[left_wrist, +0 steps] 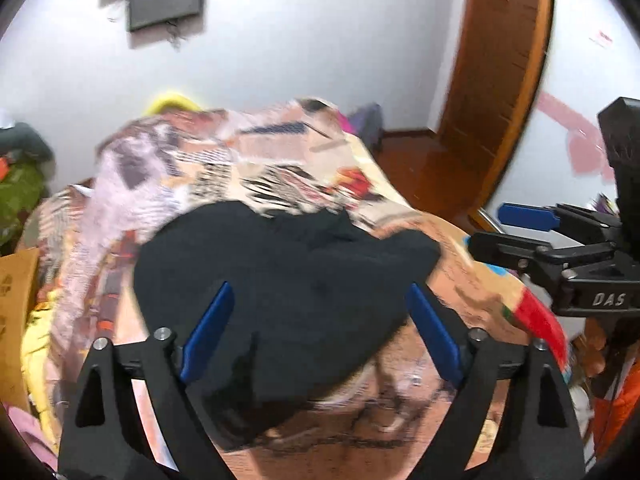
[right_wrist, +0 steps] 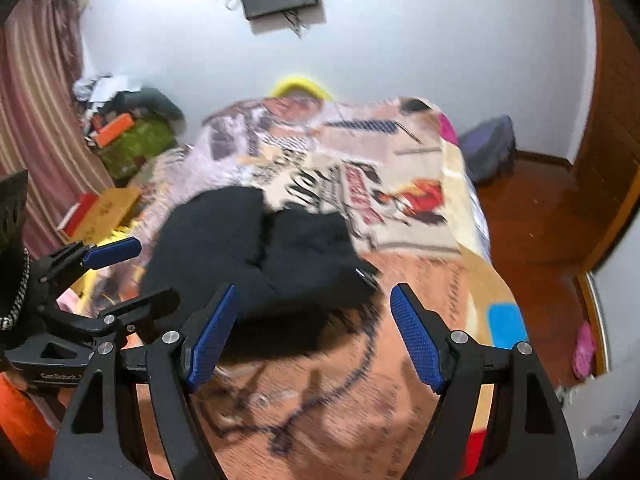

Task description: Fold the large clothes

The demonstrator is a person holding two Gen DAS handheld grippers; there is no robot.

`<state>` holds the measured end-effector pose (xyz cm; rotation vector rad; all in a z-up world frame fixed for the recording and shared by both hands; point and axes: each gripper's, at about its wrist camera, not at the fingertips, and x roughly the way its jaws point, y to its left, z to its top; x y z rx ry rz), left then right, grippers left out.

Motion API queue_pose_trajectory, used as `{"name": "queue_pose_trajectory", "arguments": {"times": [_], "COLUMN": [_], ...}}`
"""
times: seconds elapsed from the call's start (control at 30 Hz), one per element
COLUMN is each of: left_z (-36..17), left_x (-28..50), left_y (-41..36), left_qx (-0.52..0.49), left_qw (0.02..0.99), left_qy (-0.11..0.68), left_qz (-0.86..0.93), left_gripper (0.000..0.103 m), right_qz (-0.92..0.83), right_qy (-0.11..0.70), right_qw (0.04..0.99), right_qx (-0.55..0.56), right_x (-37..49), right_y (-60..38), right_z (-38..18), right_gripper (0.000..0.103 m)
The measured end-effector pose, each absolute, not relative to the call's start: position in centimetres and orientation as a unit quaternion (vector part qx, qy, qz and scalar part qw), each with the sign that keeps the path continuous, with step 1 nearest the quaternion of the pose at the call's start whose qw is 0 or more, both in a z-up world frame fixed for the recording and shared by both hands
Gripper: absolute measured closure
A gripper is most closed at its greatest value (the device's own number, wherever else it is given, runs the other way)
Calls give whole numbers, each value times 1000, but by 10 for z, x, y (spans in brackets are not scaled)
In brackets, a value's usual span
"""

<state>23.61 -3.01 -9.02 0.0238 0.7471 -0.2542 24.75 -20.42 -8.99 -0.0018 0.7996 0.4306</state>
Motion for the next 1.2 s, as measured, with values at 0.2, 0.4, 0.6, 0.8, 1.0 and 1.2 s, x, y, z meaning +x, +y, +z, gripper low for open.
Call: {"name": "queue_pose_trajectory", "arguments": {"times": [0.2,0.4,0.6,0.8,1.0,1.2], "left_z": [-111,-168,-173,-162,-192,-226], "left_x": [250,259,255,253,260,278], "left_y": [16,26,29,62,107,125], "left_qx": [-15,-28,-52,-84,-207,-345], "left_qw": [923,896,898,902,862,799], "left_qy": [383,442,437,424,462,486], "left_qz": [-37,-22,-26,7,-10,-80], "left_gripper": [14,13,10,10,9,6], "right_qz": [232,213,231,224,237,264], "right_qy": [402,467,505,490,529,564], "right_qw": [886,858,828,836,800,755], "right_qx": [10,28,76,102,154,205], "right_x": [267,278,276,276,299,319], "right_y": [-176,-184,-205,-221,-231,-228], "right_z": [-108,-161,-180,-162,-186,-210], "right_gripper": [28,28,27,27,27,27]}}
